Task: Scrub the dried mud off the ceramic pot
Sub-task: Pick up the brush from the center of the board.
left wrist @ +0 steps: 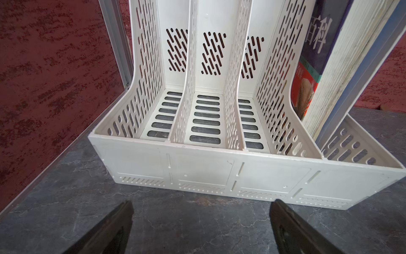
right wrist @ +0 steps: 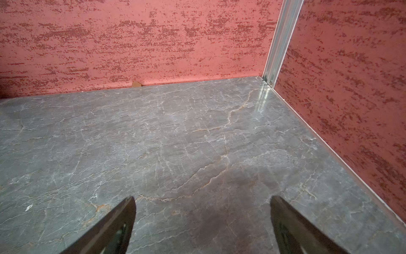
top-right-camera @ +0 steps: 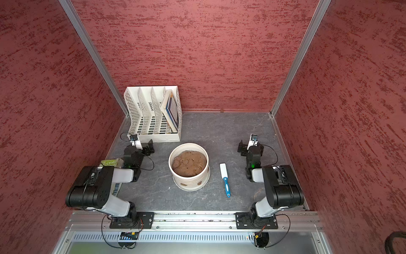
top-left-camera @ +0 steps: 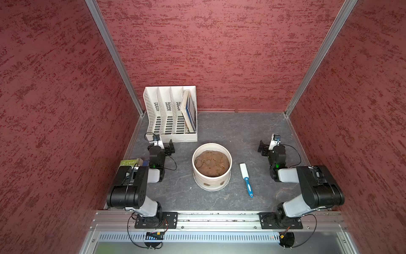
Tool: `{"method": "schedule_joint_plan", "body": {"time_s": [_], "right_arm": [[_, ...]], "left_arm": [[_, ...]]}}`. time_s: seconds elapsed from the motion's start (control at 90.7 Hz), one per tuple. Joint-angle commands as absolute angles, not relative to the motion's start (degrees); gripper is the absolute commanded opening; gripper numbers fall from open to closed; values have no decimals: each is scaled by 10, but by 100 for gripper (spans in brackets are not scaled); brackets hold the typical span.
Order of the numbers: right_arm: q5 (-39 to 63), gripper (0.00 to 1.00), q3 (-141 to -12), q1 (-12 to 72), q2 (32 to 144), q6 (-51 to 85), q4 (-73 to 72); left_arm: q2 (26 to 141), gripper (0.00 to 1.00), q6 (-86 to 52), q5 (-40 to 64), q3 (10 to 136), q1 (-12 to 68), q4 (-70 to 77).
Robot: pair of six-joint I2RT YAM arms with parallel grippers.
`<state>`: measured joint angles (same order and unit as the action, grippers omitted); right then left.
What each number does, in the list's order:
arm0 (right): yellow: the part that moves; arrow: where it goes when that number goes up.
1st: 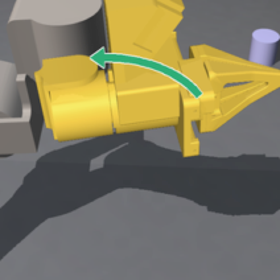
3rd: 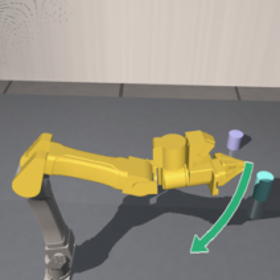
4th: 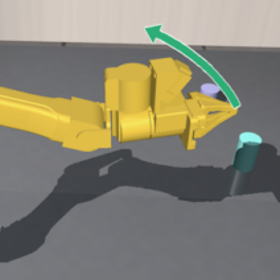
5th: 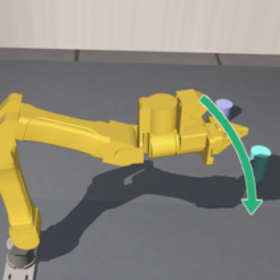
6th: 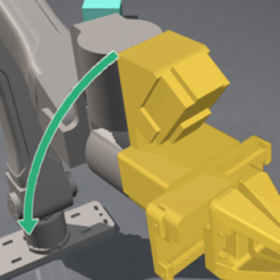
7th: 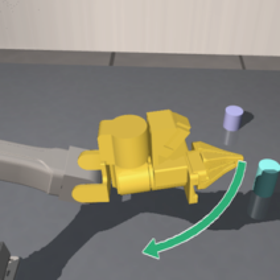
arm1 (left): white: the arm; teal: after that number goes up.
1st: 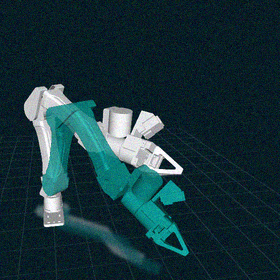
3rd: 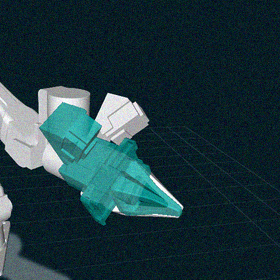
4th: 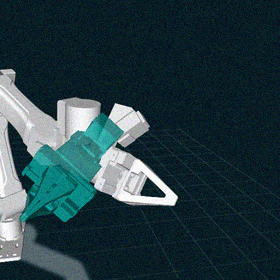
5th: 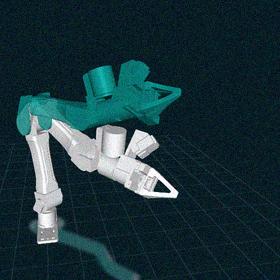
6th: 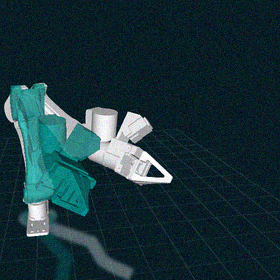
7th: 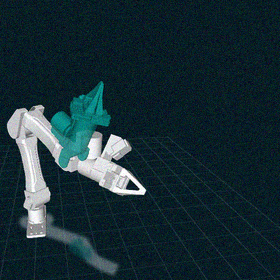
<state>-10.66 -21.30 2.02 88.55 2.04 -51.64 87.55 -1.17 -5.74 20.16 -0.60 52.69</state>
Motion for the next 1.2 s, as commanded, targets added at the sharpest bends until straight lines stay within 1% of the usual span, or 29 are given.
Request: {"method": "schedule_joint_plan", "body": {"time_s": [0.0, 0.419, 0.562, 0.628, 0.661, 0.672, 0.705, 0.738, 0.782, 0.804, 0.838, 0.86, 0.882, 0.915, 0.926, 0.948, 0.981, 1.003, 1.047, 1.058, 1.124, 1.19], "right_arm": [[-98, 99, -212, 20, 882, 14, -534], [-98, 99, -212, 20, 882, 14, -533], [-98, 99, -213, 20, 883, 14, -531], [-109, 99, -216, 21, 872, 18, -522], [-100, 99, -208, 23, 850, 2, -516], [-109, 99, -208, 31, 835, -5, -511], [-173, 99, -227, 66, 785, -20, -438], [-239, 99, -278, 94, 730, 8, -350], [-303, 99, -356, 101, 662, 130, -134], [-321, 99, -397, 101, 642, 207, -38], [-332, 99, -440, 101, 618, 284, 86], [-338, 99, -443, 100, 612, 308, 123], [-342, 99, -422, 100, 610, 325, 108], [-349, 99, -408, 95, 611, 391, 116], [-347, 99, -407, 91, 611, 411, 138], [-308, 98, -415, 76, 612, 426, 177], [-227, 99, -426, 60, 618, 399, 197], [-203, 99, -448, 60, 628, 388, 213], [-231, 99, -512, 79, 660, 417, 332], [-240, 99, -512, 83, 674, 430, 361], [-289, 99, -604, 111, 708, 500, 544], [-316, 98, -670, 146, 716, 490, 618]], "left_arm": [[876, 100, -4, -44, 211, -7, 526], [876, 100, -6, -42, 211, -8, 526], [872, 100, -9, -27, 211, -16, 519], [861, 100, -17, -46, 220, -15, 495], [850, 100, -16, -55, 239, -12, 457], [842, 100, -17, -60, 251, -11, 424], [824, 100, -23, -87, 303, -9, 317], [817, 100, -23, -116, 373, -8, 193], [816, 100, -25, -167, 445, -3, 87], [812, 100, -33, -180, 469, -2, 65], [802, 100, -55, -181, 495, -3, 37], [795, 100, -82, -179, 509, -3, 15], [787, 100, -114, -176, 525, -5, -15], [779, 98, -164, -168, 552, -4, -63], [777, 97, -181, -163, 561, -4, -79], [775, 95, -209, -152, 577, -3, -116], [773, 90, -240, -113, 595, 0, -150], [770, 86, -258, -87, 602, 4, -164], [761, 80, -281, -59, 607, 25, -185], [757, 78, -284, -58, 607, 33, -189], [735, 70, -282, -66, 609, 93, -212], [709, 61, -277, -88, 602, 161, -218]]}}
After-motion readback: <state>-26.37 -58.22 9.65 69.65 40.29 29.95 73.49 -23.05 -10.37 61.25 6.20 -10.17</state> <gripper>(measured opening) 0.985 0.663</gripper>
